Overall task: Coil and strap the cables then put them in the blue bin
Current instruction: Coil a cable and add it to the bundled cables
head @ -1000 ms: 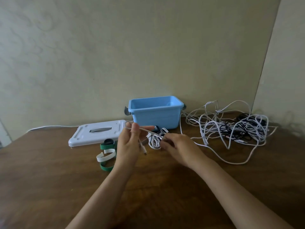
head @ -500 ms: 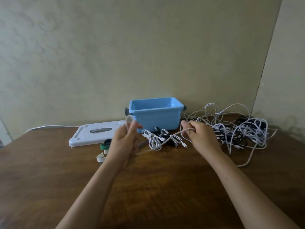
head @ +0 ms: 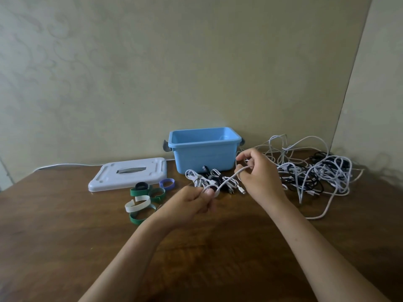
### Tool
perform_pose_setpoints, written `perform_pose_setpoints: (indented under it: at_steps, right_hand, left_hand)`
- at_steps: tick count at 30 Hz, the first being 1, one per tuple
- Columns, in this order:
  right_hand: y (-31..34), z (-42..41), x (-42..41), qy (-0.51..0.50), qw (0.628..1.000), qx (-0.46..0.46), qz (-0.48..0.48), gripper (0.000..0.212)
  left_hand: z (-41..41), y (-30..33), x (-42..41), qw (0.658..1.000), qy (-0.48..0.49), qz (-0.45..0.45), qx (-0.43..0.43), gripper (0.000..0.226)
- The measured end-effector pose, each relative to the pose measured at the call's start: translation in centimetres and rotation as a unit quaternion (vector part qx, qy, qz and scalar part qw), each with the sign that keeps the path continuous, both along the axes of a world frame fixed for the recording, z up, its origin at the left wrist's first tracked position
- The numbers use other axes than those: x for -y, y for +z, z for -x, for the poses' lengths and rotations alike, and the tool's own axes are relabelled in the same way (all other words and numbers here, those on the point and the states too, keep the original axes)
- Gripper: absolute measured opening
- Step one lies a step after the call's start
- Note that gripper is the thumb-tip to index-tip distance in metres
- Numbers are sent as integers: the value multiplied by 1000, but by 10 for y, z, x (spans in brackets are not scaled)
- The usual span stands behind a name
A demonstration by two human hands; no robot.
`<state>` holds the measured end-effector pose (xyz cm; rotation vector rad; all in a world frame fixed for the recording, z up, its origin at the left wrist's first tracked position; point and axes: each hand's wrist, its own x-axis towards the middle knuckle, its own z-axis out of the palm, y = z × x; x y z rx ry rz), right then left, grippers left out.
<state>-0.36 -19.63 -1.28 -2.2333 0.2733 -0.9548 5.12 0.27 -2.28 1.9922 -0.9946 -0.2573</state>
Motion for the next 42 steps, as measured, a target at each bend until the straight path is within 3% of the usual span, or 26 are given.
perform_pose_setpoints:
  at_steps: [5,8,12,15,20,27,29,33,36,42]
  right_hand:
    - [0,3,7,23,998,-28,42,7]
    - [-1,5,8,100,988,-98,65,4]
    - [0,5,-3,188,971,-143,39,18]
    - [0,7,-17,192,976,-103,25,28]
    - [-7,6,-39,205,974,-83,48,25]
    - [-12,9,-52,239,963,-81,89,20]
    - [-11,10,-52,238,960,-101,110,12]
    - [-11,7,-43,160,967,-121,159,31]
    - [-12,4,-36,114,963,-132,206,30]
    - [-26,5,-58,245,934,-191,176,19]
  left_hand:
    - [-11,-2,-5,993,42,89,71,45]
    - [-13,1,-9,979,117,158,52,45]
    - [-18,5,-11,956,226,185,33,40]
    - [-14,1,-5,961,218,171,-21,38]
    - [2,-1,6,972,157,157,-75,47]
    - [13,-3,12,977,120,163,-63,42]
    - [11,-4,11,975,131,174,-45,47]
    - [-3,-5,10,950,221,221,-6,46]
    - [-12,-4,7,927,271,259,-6,50]
    - [-12,-2,6,923,251,291,-29,53]
